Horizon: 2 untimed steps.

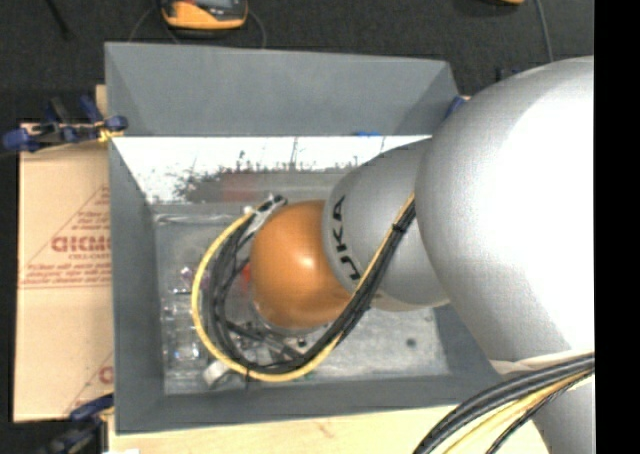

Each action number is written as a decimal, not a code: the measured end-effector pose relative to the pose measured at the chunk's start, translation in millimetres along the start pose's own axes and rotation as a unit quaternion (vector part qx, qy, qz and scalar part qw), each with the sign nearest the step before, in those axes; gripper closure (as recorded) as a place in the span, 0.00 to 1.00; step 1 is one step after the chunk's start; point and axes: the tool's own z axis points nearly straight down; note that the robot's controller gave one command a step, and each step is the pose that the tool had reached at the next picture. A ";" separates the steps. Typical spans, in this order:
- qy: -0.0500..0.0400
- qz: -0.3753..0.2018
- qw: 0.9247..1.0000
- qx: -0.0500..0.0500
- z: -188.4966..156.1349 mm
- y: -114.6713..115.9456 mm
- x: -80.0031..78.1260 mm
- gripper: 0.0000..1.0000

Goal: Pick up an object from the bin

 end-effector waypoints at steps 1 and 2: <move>0.000 0.001 1.000 0.000 0.0 0.0 0.0 1.00; -0.008 0.035 0.999 -0.001 -148.7 -16.1 -17.1 1.00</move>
Offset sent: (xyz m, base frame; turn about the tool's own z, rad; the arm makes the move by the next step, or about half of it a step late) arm 0.0000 0.0000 0.0000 0.0000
